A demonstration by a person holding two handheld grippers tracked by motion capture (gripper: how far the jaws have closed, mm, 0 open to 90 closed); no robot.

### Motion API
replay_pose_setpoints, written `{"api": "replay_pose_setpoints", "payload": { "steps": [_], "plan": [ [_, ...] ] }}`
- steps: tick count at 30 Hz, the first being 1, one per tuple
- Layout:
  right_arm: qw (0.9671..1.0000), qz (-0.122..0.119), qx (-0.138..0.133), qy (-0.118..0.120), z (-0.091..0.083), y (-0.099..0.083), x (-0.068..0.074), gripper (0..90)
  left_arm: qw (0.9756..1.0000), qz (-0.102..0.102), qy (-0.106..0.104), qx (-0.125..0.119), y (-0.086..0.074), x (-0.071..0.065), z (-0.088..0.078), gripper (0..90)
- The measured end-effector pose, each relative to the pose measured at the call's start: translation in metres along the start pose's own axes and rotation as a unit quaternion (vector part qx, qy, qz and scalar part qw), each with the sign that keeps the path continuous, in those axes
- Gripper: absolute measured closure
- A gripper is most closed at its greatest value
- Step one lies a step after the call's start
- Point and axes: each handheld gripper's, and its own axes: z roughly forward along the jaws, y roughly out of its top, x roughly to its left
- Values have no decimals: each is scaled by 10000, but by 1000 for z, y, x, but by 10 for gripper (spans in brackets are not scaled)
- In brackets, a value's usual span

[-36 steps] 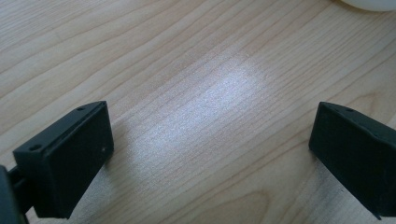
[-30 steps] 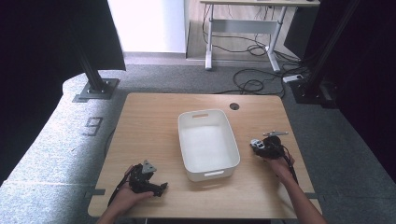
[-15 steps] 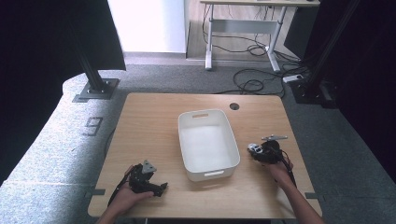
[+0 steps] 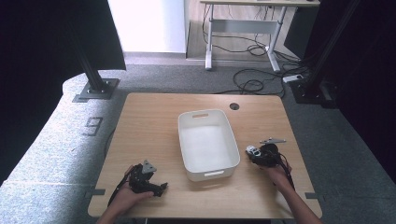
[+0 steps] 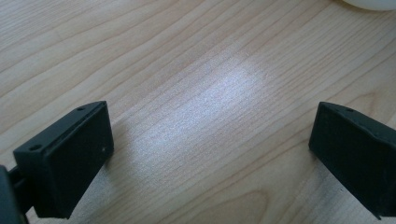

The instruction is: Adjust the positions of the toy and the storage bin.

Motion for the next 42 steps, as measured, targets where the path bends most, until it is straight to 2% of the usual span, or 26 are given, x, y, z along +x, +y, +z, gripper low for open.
{"api": "replay_pose_setpoints", "payload": {
  "steps": [19,25,36,37,38,42],
  "plan": [
    [9999,-107,56,-44,-6,-7,7,488,10000,5,-8,22,-1,-1,-1,1],
    [9998,-200,63,-51,-9,-10,15,489,10000,6,-9,34,-1,-1,-2,1],
    [9997,-205,31,-102,-9,-12,20,481,10000,10,-15,41,-2,-1,-2,1],
    [9998,-195,18,-96,-9,-12,19,466,10000,12,-15,42,-2,-1,-2,1],
    [9999,-136,17,48,-8,-12,18,365,10000,14,-17,47,-1,-1,-2,0],
    [9998,-141,-46,117,-9,-13,18,303,10000,20,-24,52,-2,-1,-2,1]
  ]
}}
